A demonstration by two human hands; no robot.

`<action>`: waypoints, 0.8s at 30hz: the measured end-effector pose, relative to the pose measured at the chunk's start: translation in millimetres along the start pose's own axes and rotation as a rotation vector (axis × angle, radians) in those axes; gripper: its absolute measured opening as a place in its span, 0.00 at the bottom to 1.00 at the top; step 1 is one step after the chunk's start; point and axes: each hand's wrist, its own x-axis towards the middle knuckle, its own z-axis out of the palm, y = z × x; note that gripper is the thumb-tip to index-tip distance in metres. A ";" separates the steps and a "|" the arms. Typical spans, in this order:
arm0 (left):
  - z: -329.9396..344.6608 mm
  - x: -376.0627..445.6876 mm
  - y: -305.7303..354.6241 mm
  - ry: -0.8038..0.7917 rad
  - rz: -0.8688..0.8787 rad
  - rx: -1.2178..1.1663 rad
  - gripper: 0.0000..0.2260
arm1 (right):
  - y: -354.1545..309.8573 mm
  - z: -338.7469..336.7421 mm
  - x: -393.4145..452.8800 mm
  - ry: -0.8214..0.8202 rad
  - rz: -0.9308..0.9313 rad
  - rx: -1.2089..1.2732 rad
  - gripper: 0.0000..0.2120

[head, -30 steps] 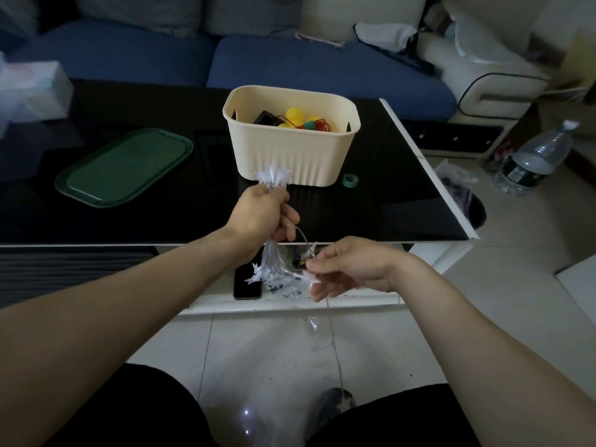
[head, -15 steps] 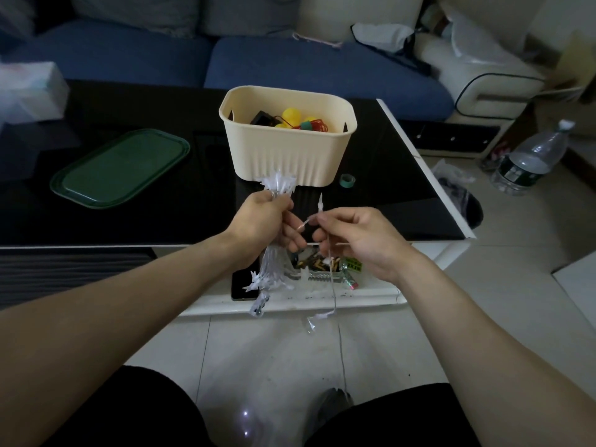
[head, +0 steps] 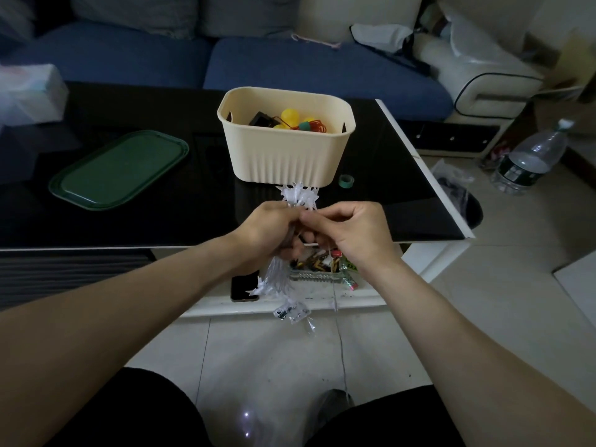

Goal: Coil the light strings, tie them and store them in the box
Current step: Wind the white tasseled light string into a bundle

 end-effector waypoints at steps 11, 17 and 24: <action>-4.1 1.0 2.1 -0.060 -0.114 -0.040 0.10 | -5.0 10.3 -3.7 0.058 0.076 0.111 0.01; -2.9 2.4 -3.2 -0.046 -0.090 0.030 0.13 | -0.3 10.5 0.7 0.095 0.014 -0.113 0.08; -4.5 -0.3 -8.9 -0.075 0.047 0.202 0.15 | -4.3 11.0 1.4 0.103 0.286 0.162 0.11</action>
